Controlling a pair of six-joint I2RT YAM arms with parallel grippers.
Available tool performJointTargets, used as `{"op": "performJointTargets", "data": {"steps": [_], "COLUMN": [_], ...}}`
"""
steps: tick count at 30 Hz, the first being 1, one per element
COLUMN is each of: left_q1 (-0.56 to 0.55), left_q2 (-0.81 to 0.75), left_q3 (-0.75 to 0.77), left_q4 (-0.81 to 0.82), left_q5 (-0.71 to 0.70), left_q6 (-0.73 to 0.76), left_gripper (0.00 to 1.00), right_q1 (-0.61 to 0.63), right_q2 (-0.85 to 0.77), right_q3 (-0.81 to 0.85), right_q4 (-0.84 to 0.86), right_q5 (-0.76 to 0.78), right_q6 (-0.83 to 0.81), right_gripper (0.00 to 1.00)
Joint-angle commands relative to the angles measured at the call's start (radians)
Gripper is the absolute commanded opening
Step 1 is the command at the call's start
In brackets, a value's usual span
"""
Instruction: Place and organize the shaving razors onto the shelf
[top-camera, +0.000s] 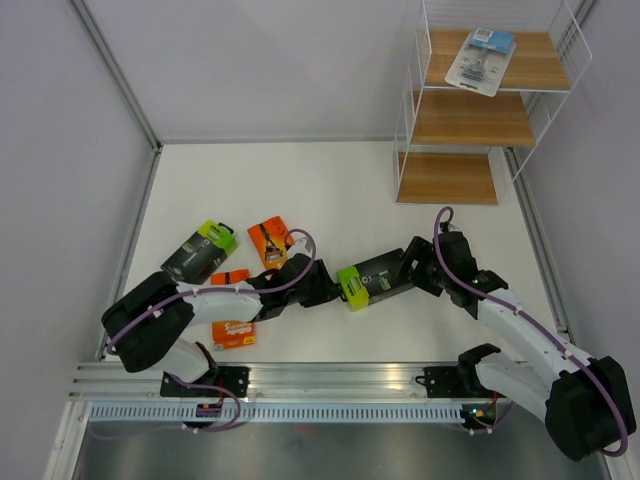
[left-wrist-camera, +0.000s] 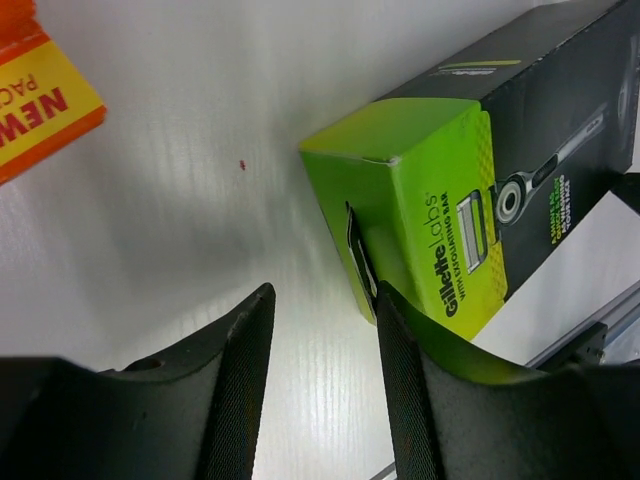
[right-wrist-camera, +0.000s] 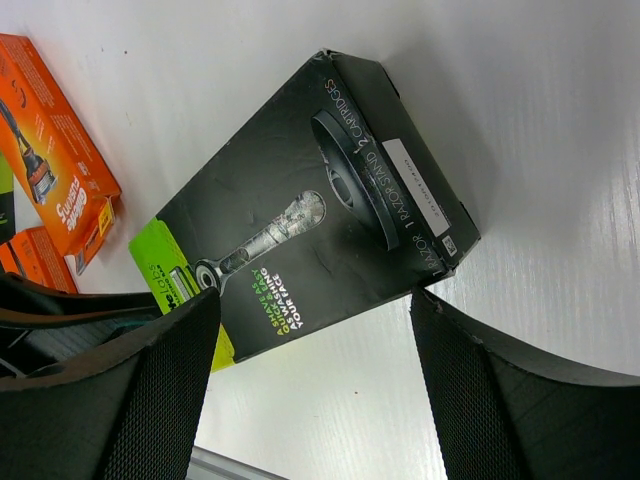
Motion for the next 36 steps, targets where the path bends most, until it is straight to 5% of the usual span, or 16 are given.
{"op": "performJointTargets", "data": {"steps": [1, 10, 16, 17, 18, 23, 30, 36], "left_q1": [0.018, 0.020, 0.020, 0.020, 0.020, 0.020, 0.020, 0.006], "left_q2": [-0.030, 0.091, 0.169, 0.171, 0.168, 0.096, -0.010, -0.010], "left_q3": [-0.037, 0.031, 0.097, 0.097, 0.095, 0.129, 0.290, 0.321], "left_q4": [0.101, 0.206, 0.203, 0.209, 0.214, 0.171, -0.024, -0.053], "left_q5": [0.018, 0.080, 0.083, 0.080, 0.068, 0.038, -0.026, -0.005], "left_q6": [-0.028, 0.002, 0.008, 0.002, -0.012, -0.053, -0.077, -0.136], "left_gripper": [0.50, 0.45, 0.22, 0.07, 0.02, 0.02, 0.02, 0.02], "right_q1": [-0.003, -0.003, -0.003, -0.001, -0.001, -0.001, -0.001, -0.003], "right_q2": [0.002, 0.015, 0.015, 0.011, 0.008, -0.035, -0.164, -0.466], "right_q3": [0.010, 0.013, -0.004, -0.004, -0.004, 0.001, -0.071, -0.325], "right_q4": [0.016, 0.026, 0.045, 0.046, 0.042, 0.020, -0.059, 0.180], "right_q5": [0.003, -0.014, -0.052, -0.058, -0.060, -0.118, -0.131, -0.137], "right_q6": [0.008, 0.011, 0.024, 0.027, 0.028, 0.099, 0.315, 0.720], "right_gripper": [0.83, 0.82, 0.83, 0.82, 0.82, 0.84, 0.98, 0.98]}}
